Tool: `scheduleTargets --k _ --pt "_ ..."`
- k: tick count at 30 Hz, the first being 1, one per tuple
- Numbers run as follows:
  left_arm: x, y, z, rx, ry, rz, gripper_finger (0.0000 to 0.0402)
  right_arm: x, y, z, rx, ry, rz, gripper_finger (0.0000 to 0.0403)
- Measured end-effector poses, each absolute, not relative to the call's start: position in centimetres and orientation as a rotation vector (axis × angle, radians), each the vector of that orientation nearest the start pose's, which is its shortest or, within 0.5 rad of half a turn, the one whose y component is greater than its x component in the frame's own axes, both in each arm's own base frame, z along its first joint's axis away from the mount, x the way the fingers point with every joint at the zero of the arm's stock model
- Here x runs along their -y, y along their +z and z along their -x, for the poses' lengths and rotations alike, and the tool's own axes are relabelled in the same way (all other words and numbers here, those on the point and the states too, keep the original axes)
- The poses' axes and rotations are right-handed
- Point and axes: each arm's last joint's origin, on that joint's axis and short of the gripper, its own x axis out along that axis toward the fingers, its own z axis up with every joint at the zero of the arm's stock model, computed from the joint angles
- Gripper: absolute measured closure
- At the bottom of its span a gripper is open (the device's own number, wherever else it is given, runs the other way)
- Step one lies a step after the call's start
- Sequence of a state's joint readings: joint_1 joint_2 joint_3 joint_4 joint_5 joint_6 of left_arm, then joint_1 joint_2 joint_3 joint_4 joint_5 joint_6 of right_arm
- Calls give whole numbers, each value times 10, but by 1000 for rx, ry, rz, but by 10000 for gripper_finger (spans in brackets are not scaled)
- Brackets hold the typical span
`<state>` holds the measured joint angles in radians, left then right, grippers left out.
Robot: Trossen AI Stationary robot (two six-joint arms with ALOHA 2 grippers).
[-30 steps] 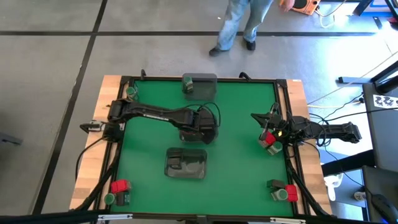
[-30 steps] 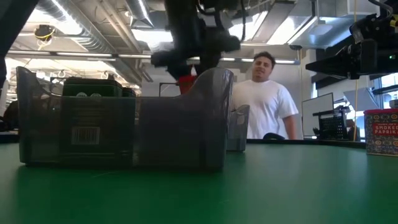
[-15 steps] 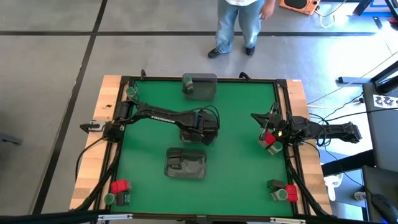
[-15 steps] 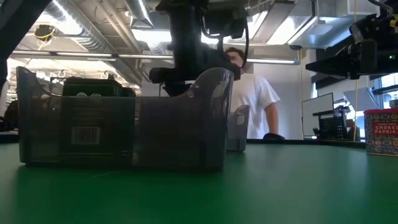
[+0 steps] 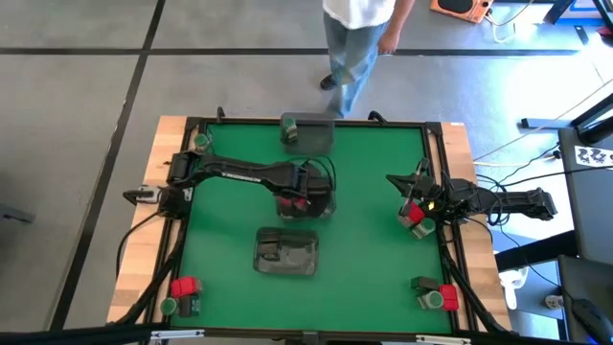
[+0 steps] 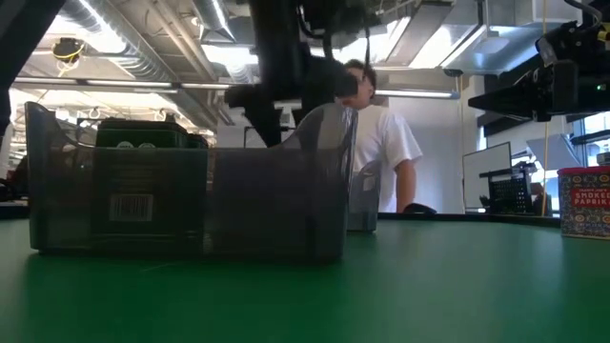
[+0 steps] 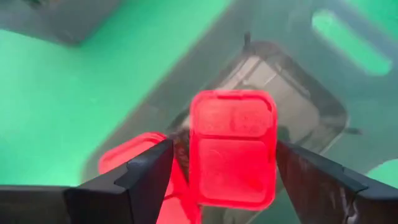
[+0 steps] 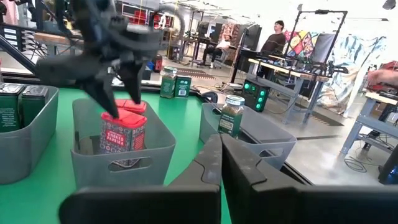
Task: Sort spices by type
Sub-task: Put the red seasoning can into the middle gray bin
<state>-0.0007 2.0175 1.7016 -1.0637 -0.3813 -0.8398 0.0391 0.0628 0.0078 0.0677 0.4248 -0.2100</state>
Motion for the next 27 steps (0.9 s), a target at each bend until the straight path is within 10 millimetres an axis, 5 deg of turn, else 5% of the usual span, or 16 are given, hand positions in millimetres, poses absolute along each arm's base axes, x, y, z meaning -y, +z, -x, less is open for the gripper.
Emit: scheduleTargets --k 7,13,27 --pt "5 249 -417 -973 650 255 122 8 168 -99 -28 -386 205 397" --pt "17 224 -431 -1045 510 41 121 8 168 -99 -30 -384 205 397" --pt "-5 188 -436 -1152 610 -92 121 8 168 -99 -28 -368 201 397"
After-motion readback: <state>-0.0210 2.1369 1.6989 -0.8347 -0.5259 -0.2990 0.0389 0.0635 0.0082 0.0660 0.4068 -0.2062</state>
